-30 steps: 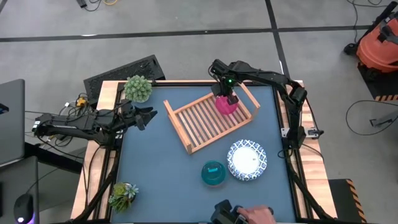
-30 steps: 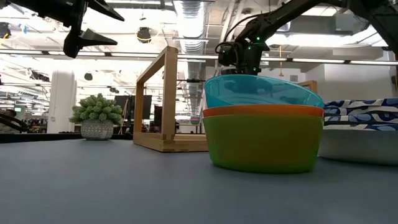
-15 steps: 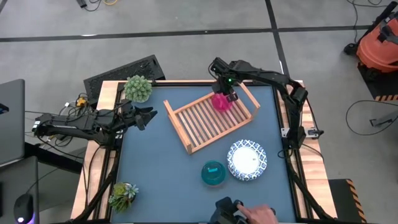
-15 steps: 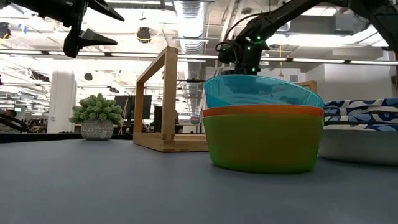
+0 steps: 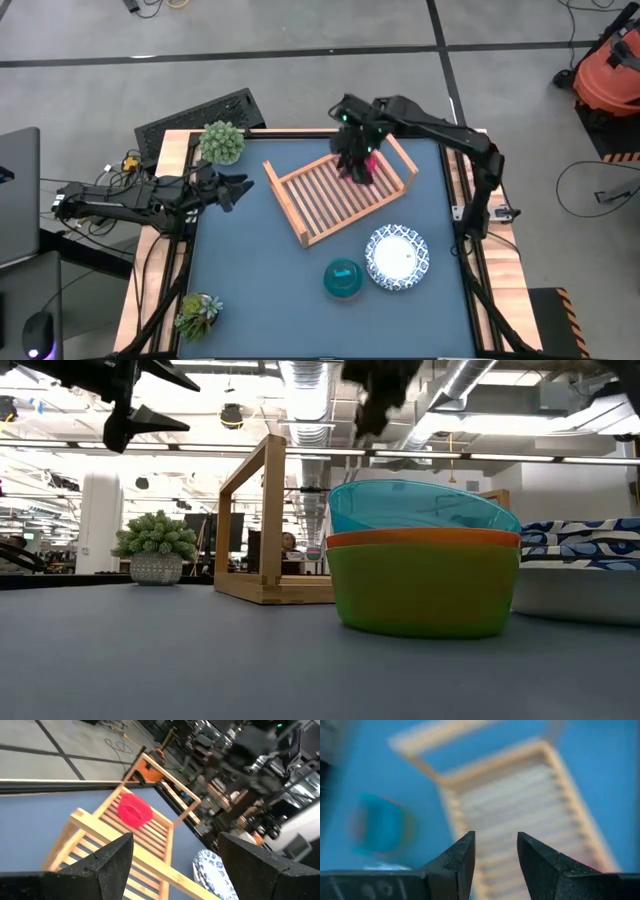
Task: Place and stack bowls onto a shelf
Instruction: Stack the blue bowl on top of the pink bowl on the shelf
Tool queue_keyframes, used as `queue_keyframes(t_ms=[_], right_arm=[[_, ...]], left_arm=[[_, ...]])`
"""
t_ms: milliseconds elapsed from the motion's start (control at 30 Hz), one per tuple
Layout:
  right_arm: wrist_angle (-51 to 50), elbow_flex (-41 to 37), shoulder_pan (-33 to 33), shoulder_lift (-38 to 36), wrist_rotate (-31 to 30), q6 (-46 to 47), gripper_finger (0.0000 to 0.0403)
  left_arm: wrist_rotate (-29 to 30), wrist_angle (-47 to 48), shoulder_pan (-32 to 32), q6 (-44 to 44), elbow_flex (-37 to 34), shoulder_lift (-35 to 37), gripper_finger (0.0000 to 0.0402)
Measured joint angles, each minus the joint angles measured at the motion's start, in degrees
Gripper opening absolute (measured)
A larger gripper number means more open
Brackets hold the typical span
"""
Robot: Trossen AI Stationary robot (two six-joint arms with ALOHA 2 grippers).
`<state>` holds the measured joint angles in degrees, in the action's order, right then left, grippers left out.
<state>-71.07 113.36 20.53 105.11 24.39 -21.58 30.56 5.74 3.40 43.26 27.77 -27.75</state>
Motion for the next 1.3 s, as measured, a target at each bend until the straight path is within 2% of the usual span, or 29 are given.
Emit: queue_keyframes(t_ms=[67,133,333,500,733,933,1100,1300], right_arm=[[0.25,0.0,-4.14,-1.07,2.2,4.4,0.017],[0.28,0.0,-9.02,-1.48,1.22,7.57,0.017],[0.36,-0.61,-23.47,1.3,-11.86,12.87,0.017],[-0.06,-1.71,-30.9,6.34,-20.33,15.93,0.017],[-0.59,-1.77,-32.39,14.02,-21.79,20.29,0.017],[-1.37,-1.79,-32.38,16.91,-21.58,21.83,0.017],[-1.79,-1.77,-32.4,15.85,-22.55,23.41,0.017],[-0.39,-1.65,-32.97,11.55,-23.04,29.75,0.017]], left_arm=[[-1.69,0.0,0.0,0.01,0.0,0.0,0.0274],[-3.7,0.0,0.0,0.01,0.0,0.02,0.0274],[-6.76,0.0,0.0,0.01,0.0,0.0,0.0274],[-9.11,0.08,0.0,-0.84,0.0,0.0,0.0274],[-11.95,1.97,0.0,-1.02,0.0,0.0,0.0274],[-13.85,2.71,0.0,-1.02,0.0,0.02,0.0274],[-14.35,2.99,0.01,-1.02,0.0,0.0,0.0274],[-14.36,3.1,0.0,-1.02,0.0,0.02,0.0274]])
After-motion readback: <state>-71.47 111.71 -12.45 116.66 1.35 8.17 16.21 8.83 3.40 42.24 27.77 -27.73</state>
